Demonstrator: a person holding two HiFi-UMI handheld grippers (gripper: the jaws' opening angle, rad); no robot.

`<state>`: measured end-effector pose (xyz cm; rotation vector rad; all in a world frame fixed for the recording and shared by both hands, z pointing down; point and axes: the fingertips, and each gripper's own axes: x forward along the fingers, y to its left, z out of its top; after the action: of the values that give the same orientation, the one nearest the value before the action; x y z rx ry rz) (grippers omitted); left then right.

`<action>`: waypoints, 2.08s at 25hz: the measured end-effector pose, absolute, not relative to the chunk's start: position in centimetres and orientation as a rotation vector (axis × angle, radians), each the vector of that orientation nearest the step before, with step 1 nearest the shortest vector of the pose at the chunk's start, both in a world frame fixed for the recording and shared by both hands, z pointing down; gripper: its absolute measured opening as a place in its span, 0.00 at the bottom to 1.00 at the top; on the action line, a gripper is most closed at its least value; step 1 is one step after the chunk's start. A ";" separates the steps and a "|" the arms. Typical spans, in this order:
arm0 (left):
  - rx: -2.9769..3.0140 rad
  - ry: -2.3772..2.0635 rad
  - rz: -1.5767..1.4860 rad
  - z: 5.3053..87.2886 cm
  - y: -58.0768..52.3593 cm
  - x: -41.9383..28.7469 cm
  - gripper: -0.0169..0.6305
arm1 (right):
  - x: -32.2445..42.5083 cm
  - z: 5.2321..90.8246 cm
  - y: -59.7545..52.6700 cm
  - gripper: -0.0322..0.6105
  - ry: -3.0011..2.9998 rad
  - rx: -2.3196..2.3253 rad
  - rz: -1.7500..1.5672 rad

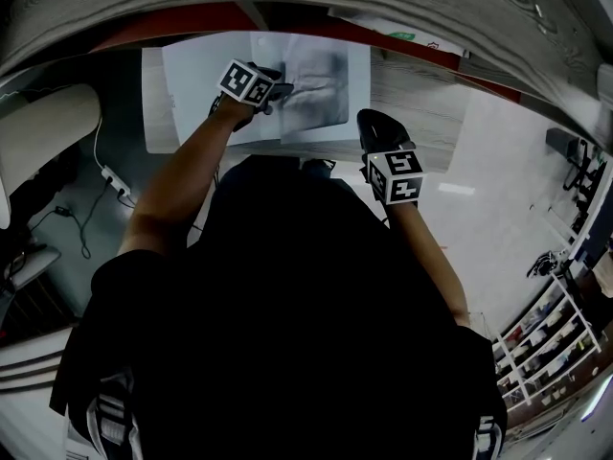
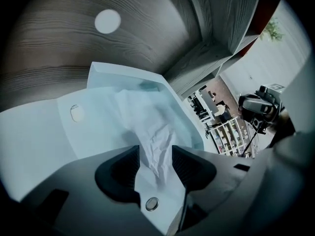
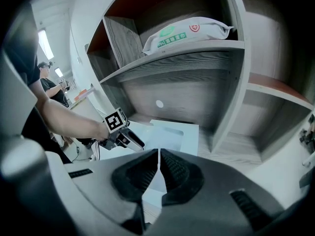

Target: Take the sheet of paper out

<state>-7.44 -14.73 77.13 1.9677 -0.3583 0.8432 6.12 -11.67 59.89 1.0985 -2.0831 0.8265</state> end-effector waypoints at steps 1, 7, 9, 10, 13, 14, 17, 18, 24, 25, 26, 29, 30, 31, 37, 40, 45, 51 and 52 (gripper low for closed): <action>1.963 -0.362 0.843 77.3 -14.8 -7.4 0.32 | 6.1 60.0 -11.6 0.09 -2.082 1.097 0.829; 1.947 -0.354 0.854 78.3 -14.8 -6.9 0.32 | 6.1 60.4 -11.5 0.09 -2.078 1.093 0.841; 1.939 -0.347 0.850 78.4 -14.8 -6.6 0.32 | 6.1 60.5 -11.5 0.09 -2.077 1.095 0.847; 1.936 -0.342 0.850 78.5 -14.8 -6.4 0.32 | 6.1 60.5 -11.4 0.09 -2.076 1.096 0.849; 1.927 -0.336 0.846 78.9 -14.8 -5.8 0.32 | 6.5 60.9 -11.2 0.09 -2.071 1.090 0.850; 1.926 -0.338 0.845 78.9 -14.9 -5.7 0.32 | 6.5 61.0 -11.1 0.09 -2.071 1.088 0.850; 1.925 -0.336 0.829 78.9 -15.0 -5.3 0.32 | 6.4 60.9 -11.1 0.09 -2.073 1.086 0.858; 1.922 -0.338 0.824 78.9 -15.0 -5.2 0.32 | 6.4 60.8 -11.1 0.09 -2.072 1.085 0.860; 1.905 -0.312 0.759 78.6 -15.1 -3.9 0.32 | 7.0 61.3 -10.8 0.09 -2.068 1.076 0.864; 1.902 -0.311 0.751 78.5 -15.1 -3.8 0.32 | 6.9 61.2 -10.7 0.09 -2.070 1.076 0.867; 1.897 -0.310 0.741 78.5 -15.1 -3.6 0.32 | 6.9 61.2 -10.6 0.09 -2.072 1.073 0.870; 1.882 -0.316 0.717 78.2 -15.1 -3.0 0.32 | 7.0 61.2 -10.3 0.09 -2.072 1.069 0.871; 1.882 -0.315 0.709 78.1 -15.2 -2.8 0.32 | 7.1 61.2 -10.3 0.08 -2.072 1.070 0.872; 1.885 -0.314 0.705 78.0 -15.2 -2.5 0.32 | 7.2 61.2 -10.2 0.09 -2.072 1.072 0.872; 1.908 -0.380 0.803 78.9 -15.4 -2.5 0.32 | 7.6 61.4 -10.2 0.09 -2.070 1.079 0.876; 1.911 -0.438 0.845 79.3 -15.6 -3.0 0.32 | 7.6 61.4 -10.1 0.09 -2.076 1.078 0.881; 1.905 -0.490 0.843 79.6 -16.2 -2.9 0.32 | 7.4 61.5 -9.9 0.09 -2.080 1.068 0.889; 1.903 -0.519 0.874 80.1 -16.9 -2.3 0.23 | 7.3 61.6 -9.9 0.09 -2.086 1.069 0.901; 1.905 -0.532 0.890 80.3 -17.0 -2.4 0.19 | 7.3 61.6 -9.9 0.09 -2.086 1.070 0.903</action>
<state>-2.39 -17.05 80.27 1.9052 -0.5315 0.8898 7.30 -9.91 61.60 1.0703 -2.0858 0.9027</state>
